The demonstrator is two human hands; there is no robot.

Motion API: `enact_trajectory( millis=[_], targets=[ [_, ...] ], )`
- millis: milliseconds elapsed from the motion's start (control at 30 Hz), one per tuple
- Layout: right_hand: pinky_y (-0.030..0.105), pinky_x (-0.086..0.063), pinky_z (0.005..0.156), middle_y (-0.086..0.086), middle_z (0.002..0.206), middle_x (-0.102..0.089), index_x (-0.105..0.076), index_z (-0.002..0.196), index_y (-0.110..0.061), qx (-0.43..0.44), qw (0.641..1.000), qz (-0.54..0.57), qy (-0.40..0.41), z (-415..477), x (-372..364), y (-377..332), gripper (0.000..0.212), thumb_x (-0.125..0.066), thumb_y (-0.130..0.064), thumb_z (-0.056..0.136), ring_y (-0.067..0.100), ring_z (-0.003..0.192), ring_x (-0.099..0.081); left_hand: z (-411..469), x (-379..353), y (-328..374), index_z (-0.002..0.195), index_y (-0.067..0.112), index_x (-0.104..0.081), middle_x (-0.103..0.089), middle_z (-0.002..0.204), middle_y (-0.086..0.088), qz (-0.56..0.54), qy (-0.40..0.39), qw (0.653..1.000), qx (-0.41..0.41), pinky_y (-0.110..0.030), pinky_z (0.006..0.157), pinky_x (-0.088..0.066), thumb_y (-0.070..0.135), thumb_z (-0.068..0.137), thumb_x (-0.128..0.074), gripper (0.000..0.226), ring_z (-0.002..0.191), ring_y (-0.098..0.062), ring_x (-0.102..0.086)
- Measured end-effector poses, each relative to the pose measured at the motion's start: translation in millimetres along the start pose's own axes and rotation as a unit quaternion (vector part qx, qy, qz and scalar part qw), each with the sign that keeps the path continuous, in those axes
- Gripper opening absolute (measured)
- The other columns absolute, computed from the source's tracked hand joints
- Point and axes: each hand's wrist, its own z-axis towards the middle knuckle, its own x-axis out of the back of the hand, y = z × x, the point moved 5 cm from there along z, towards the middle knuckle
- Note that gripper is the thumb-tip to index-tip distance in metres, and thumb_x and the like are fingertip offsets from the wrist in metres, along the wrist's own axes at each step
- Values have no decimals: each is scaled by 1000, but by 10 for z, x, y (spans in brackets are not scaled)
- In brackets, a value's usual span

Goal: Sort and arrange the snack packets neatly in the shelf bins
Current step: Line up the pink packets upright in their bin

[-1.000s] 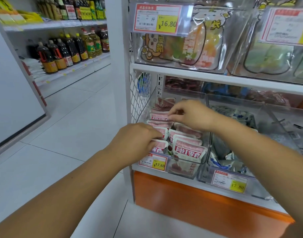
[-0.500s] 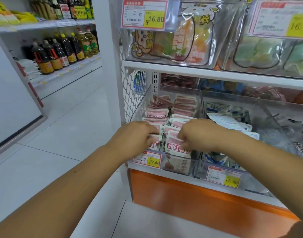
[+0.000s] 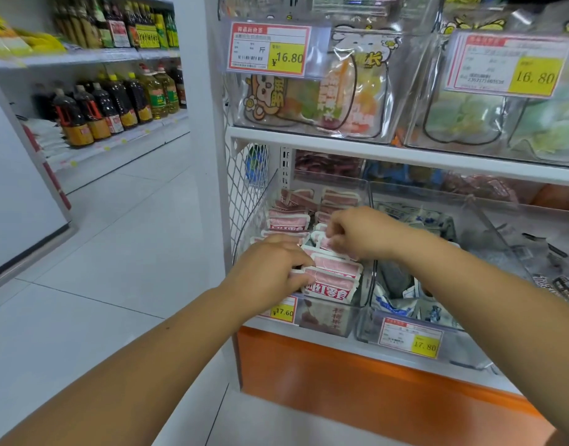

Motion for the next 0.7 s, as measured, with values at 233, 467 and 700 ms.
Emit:
enact_trajectory(
  millis=[233,467,700],
  targets=[
    [26,-40,73,-4,96,-64,-65,100,-20,44,999,-16,27,42,-40,-12,15,-66,-18,85,18,92,-60,-17,-17,69,116,25,-69,-66,119,9,79,10,995,-64,-37,92,-44,42,87,-63,34,110,-18,-53],
    [25,-39,75,-11,99,-62,-64,116,-28,31,994,-46,-92,157,-106,-72,29,-65,-21,88,11,88,-52,85,-69,14,130,42,-56,-50,140,18,20,-81,996,-36,-35,102,-40,46,96,-50,35,126,-9,-44],
    [26,-40,64,-11,76,-58,-64,88,-23,54,990,-107,-73,169,-59,4,13,-68,-14,80,15,76,-54,53,-74,-114,124,37,-62,-58,126,19,10,-85,996,2,-27,88,-45,46,95,-51,32,111,-7,-55]
  ],
)
